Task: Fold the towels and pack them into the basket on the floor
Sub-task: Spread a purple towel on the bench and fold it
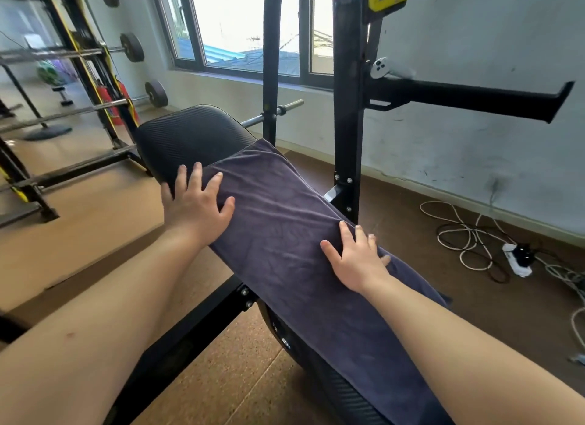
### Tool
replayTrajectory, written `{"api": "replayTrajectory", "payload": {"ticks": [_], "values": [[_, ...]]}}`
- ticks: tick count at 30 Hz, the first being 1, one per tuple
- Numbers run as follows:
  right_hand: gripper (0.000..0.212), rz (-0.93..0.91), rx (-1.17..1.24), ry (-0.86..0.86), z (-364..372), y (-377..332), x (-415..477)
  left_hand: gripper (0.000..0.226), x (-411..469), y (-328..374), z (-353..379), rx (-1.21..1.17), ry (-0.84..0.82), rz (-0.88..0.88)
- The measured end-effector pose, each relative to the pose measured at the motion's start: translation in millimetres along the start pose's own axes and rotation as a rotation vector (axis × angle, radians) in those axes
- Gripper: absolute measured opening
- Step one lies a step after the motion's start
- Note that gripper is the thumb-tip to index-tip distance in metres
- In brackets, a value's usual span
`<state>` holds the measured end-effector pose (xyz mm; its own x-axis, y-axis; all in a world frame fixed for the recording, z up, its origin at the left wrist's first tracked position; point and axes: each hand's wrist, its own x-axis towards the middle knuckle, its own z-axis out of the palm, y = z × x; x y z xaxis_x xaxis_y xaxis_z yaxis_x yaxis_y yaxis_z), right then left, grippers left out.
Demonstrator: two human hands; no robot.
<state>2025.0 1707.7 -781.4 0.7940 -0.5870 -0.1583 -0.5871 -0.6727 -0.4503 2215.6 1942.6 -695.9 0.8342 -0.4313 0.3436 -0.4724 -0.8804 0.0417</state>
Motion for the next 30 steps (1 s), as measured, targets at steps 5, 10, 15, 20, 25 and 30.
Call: {"api": "replayTrajectory", "payload": {"ticks": [5, 10, 15, 20, 25, 30], "values": [[0.065, -0.325, -0.013, 0.120, -15, -54, 40, 0.053, -8, -19, -11, -0.102, 0.113, -0.061], [0.058, -0.367, 0.021, 0.095, -25, -126, 80, 0.049, -9, -35, -17, -0.129, 0.097, -0.074], [0.049, -0.396, 0.301, 0.243, -47, -174, 119, 0.050, -4, -39, -23, -0.310, 0.105, -0.170], [0.089, -0.378, 0.034, 0.064, -64, -205, 142, 0.052, -2, -40, -31, -0.390, 0.103, -0.200], [0.086, -0.501, -0.202, 0.063, -75, -212, 155, 0.049, 3, -40, -31, -0.461, 0.122, -0.213], [0.050, -0.500, -0.254, 0.158, -81, -210, 159, 0.027, 1, -37, -32, -0.494, 0.086, -0.260]]}}
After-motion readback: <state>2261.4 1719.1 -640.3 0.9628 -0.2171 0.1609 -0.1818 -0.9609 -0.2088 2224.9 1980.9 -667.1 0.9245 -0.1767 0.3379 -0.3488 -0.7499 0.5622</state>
